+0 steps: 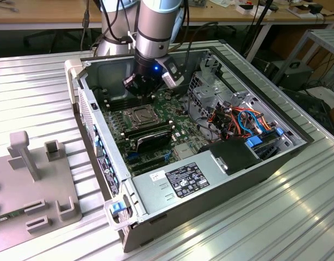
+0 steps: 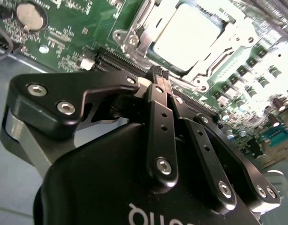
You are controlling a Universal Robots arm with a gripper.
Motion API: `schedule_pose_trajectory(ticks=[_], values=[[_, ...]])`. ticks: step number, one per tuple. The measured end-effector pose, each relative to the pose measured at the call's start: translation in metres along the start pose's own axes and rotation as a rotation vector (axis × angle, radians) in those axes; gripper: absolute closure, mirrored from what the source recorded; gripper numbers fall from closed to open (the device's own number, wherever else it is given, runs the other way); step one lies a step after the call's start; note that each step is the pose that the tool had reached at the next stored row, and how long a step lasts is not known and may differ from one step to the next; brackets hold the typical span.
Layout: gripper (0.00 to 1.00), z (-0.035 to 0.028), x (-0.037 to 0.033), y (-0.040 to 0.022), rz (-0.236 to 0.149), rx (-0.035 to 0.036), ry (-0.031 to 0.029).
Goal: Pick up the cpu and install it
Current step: 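Install the first cpu locking lever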
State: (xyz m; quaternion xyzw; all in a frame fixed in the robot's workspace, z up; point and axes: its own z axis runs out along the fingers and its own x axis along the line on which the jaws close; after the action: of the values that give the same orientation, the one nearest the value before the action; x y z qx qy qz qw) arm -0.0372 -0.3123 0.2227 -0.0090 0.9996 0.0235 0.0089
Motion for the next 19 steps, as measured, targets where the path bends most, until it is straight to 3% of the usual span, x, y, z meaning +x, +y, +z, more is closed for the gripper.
schedule_pose_trajectory(ticks=[3,4,9,15,19], values=[[0.89,0.0,0.0001,0.0002,-0.001,0.0387,0.0006],[0.89,0.0001,0.0001,0.0002,-0.001,0.0416,0.0006],[0.89,-0.0002,0.0048,-0.0013,-0.001,0.0418,-0.0008],[0.89,-0.0009,0.006,-0.0146,-0.001,0.0416,-0.0013],[0.89,-0.0072,0.006,-0.0151,-0.001,0.0387,-0.0017]])
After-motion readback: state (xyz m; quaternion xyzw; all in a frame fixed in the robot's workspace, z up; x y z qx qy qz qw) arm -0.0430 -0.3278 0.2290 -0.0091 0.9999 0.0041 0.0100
